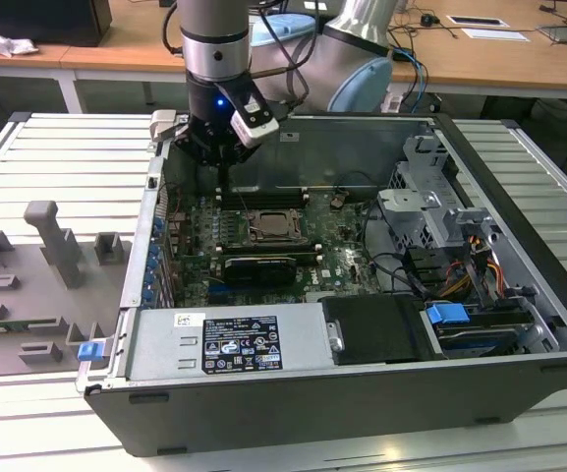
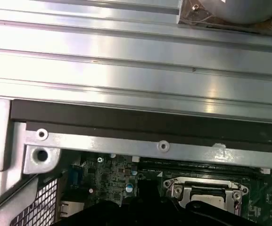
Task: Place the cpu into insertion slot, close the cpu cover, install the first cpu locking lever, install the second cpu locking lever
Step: 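Install the first cpu locking lever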
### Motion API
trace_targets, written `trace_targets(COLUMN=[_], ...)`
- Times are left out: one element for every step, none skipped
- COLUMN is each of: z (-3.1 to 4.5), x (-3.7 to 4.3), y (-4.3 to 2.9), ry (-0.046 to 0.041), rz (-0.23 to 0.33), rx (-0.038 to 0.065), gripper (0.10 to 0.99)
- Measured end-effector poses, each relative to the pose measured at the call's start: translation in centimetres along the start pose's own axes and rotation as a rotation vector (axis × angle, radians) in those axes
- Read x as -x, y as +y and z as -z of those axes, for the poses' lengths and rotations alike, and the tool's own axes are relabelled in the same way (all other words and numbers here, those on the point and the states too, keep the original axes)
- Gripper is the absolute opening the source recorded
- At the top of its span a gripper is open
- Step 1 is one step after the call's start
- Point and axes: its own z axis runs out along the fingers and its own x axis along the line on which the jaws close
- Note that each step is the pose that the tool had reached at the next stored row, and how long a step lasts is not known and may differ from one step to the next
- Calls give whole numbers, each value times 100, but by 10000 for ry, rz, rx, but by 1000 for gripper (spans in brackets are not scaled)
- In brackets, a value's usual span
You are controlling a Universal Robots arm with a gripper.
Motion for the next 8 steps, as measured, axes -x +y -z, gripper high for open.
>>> trace_targets(z=[-2, -3, -4, -6, -10, -16, -24, -34], x=[75, 121, 154, 198, 277, 368, 438, 525], y=[-4, -8, -11, -16, -23, -30, -34, -40], ry=[-1, -2, -2, -2, -1, 0, 3, 4], rz=[-18, -37, -42, -46, -48, -49, -47, -47], rx=[0, 0, -1, -1, -1, -1, 0, -1], gripper=[106, 106, 106, 106, 106, 106, 106, 106])
